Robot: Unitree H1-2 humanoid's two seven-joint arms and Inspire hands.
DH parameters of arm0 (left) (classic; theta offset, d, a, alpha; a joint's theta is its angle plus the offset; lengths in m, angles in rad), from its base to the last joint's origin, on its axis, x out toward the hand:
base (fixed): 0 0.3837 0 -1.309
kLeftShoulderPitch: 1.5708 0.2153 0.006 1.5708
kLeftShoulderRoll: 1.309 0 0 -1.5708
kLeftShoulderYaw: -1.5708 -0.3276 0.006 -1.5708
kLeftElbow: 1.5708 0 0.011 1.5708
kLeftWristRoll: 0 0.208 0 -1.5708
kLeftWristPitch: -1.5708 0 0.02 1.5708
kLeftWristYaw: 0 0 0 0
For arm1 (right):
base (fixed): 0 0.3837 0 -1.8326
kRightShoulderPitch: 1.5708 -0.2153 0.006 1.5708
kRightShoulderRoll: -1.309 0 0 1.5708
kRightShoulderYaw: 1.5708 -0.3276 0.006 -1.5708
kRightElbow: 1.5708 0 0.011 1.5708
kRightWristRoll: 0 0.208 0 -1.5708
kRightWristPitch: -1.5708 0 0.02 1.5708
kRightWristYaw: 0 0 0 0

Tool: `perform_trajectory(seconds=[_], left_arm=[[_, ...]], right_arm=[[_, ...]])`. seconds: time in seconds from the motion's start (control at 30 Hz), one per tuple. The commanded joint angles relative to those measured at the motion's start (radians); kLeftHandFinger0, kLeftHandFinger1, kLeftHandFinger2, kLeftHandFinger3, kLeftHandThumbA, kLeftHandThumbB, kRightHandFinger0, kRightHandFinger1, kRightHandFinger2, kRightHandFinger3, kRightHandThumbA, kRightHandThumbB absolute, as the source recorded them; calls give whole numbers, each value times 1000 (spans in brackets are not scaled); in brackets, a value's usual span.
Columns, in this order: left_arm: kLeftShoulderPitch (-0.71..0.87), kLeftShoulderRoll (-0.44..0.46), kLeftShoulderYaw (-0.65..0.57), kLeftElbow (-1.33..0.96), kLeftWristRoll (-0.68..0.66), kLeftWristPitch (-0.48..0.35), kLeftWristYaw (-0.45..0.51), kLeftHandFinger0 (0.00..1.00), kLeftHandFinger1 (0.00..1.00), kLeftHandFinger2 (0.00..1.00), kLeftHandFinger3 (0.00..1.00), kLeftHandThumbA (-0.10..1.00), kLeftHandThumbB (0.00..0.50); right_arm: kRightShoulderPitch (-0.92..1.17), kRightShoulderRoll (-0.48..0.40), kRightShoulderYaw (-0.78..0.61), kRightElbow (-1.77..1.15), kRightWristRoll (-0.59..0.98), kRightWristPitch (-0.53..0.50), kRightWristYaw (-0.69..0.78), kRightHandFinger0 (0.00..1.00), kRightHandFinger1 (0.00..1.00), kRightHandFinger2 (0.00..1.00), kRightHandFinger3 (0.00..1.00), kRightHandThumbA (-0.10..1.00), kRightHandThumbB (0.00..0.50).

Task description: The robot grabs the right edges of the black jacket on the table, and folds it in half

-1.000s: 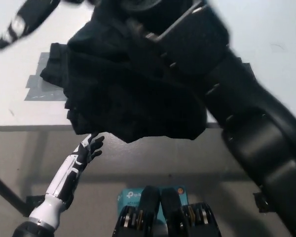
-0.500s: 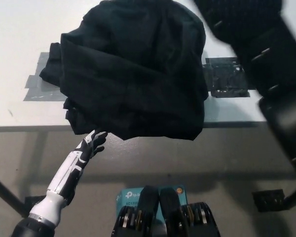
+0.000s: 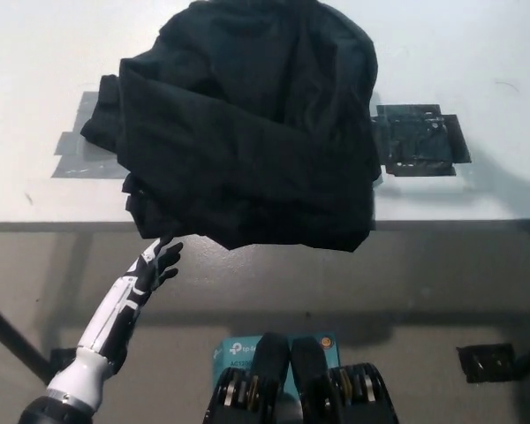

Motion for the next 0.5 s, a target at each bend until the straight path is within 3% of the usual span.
perform_trajectory(seconds=[0.0, 0.1, 0.17, 0.23, 0.3, 0.33, 0.43, 0.47], left_arm=[[8, -7, 62, -44, -38, -29, 39, 1000, 1000, 1000, 1000, 1000, 151], [16, -7, 69, -46, -43, -28, 36, 1000, 1000, 1000, 1000, 1000, 160], [19, -19, 92, -15, -61, -62, 50, 1000, 1000, 1000, 1000, 1000, 137], [33, -23, 102, -9, -71, -71, 52, 1000, 1000, 1000, 1000, 1000, 131], [50, -26, 111, -4, -79, -81, 51, 1000, 1000, 1000, 1000, 1000, 138], [65, -25, 118, -1, -83, -84, 51, 1000, 1000, 1000, 1000, 1000, 131], [101, -21, 126, 0, -80, -94, 47, 1000, 1000, 1000, 1000, 1000, 143], [112, -24, 131, 10, -83, -101, 46, 1000, 1000, 1000, 1000, 1000, 152]], right_arm=[[209, -276, -290, -488, 345, 69, -117, 1000, 1000, 1000, 1000, 1000, 381], [324, -292, -307, -581, 382, 69, -180, 1000, 1000, 1000, 1000, 1000, 409], [800, -47, -476, -782, 356, 68, -177, 1000, 1000, 1000, 1000, 1000, 447], [948, 31, -453, -767, 367, -27, -164, 1000, 1000, 1000, 1000, 1000, 414], [1060, 88, -413, -729, 345, -114, -135, 1000, 1000, 1000, 1000, 1000, 413], [1153, 148, -378, -679, 283, -216, -118, 1000, 1000, 1000, 1000, 1000, 409], [1275, 197, -341, -632, 253, -253, -95, 1000, 1000, 1000, 1000, 1000, 433], [1315, 214, -329, -608, 257, -253, -82, 1000, 1000, 1000, 1000, 1000, 407]])
